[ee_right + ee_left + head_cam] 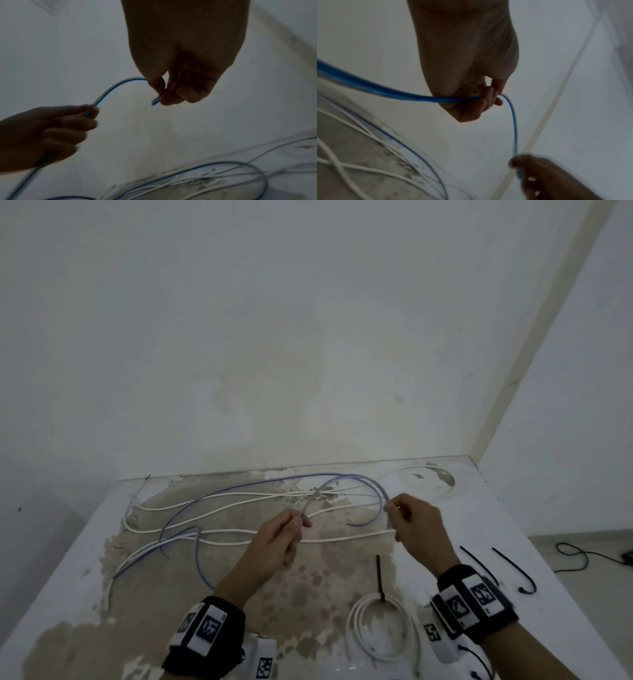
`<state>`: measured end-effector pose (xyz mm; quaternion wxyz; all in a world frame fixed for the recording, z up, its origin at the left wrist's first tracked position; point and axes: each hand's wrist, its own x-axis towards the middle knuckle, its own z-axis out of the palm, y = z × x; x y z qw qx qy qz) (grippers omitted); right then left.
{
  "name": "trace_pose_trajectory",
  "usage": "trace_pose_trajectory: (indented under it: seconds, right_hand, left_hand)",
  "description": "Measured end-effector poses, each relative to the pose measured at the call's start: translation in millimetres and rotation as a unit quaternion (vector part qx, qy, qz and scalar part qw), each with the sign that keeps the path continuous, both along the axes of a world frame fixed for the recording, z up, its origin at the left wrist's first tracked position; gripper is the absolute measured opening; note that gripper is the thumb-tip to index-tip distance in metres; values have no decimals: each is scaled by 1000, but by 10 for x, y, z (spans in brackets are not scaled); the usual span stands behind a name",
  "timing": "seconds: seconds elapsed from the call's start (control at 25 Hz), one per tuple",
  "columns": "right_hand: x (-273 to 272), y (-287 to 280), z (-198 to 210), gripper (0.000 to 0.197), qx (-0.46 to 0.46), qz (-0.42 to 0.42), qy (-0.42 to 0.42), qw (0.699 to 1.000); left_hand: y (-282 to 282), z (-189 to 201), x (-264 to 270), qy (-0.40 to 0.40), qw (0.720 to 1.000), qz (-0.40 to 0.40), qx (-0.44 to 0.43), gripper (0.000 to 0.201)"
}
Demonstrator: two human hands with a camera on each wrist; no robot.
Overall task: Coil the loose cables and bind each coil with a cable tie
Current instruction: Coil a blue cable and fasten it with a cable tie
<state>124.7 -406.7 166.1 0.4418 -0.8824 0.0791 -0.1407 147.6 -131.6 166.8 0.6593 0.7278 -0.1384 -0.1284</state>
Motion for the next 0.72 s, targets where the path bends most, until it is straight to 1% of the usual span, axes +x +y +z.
trace_pose_trajectory:
  seconds: [0.08,0.16,0.24,0.32,0.4,0.48,0.52,0.56,0.64,0.72]
  right_hand:
    - [-72,243,5,26,38,93,73,992]
    - [-145,422,45,26,128,146,149,970]
    - [-163,482,118,25,237,150,182,942]
    - [-114,423,209,23,292,108,158,937]
    - [-33,264,327,21,327,38,112,937]
    - [28,66,425,20,341,-12,85,936]
    - [43,-13,449,20,333,-25,80,939]
    - [57,-68,459,20,312,-28,83,946]
    - [79,-86,452,23,249,-2,108,962]
    - [95,-25,438,35,220,18,125,967]
  left_hand:
    - [-175,111,65,12,996,44,-75,27]
    - [-309,199,120,-20,995,66,-77,28]
    - [-332,213,165,-62,996,64,-16,28]
    - [-241,158,200,-98,990,64,76,24]
    - [-77,66,225,-123,977,64,161,20]
    - [107,-14,224,-136,957,58,249,22]
    - [176,-37,213,-136,952,52,270,24]
    - [212,-50,203,-139,951,42,272,25]
    - [191,-26,188,-155,955,27,253,26]
    - [103,55,212,-157,961,24,226,27]
